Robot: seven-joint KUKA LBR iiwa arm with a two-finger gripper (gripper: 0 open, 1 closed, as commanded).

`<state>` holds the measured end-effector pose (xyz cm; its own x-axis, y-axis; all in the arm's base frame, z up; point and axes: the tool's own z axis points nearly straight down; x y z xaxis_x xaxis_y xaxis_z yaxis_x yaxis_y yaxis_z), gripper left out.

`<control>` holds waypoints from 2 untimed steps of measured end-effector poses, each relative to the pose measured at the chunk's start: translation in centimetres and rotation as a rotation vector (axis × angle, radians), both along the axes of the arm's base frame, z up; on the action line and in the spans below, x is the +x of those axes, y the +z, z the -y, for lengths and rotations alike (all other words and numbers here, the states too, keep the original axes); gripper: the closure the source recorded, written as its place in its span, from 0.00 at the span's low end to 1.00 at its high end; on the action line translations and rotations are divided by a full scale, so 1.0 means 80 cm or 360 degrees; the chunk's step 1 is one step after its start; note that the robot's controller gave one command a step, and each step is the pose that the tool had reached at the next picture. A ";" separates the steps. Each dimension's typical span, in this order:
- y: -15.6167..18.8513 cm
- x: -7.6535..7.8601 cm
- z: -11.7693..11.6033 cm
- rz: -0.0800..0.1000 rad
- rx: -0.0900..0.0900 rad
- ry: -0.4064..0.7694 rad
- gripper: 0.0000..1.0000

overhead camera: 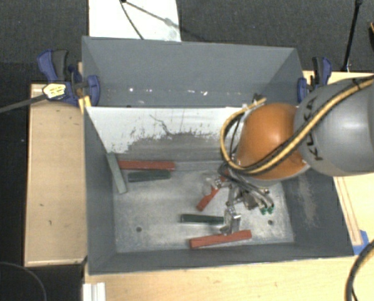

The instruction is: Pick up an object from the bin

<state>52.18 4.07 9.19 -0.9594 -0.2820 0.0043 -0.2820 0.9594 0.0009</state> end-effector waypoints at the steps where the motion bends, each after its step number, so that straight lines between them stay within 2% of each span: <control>1: -0.027 0.060 0.005 0.0010 0.0001 0.0057 0.00; 2: -0.022 0.061 0.004 0.0013 0.0003 0.0050 1.00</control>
Offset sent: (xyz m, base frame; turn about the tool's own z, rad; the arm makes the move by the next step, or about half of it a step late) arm 0.0465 -0.0037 -0.0219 -0.0372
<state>57.05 3.75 7.42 -0.9502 -0.3117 -0.0043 -0.3118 0.9502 0.0003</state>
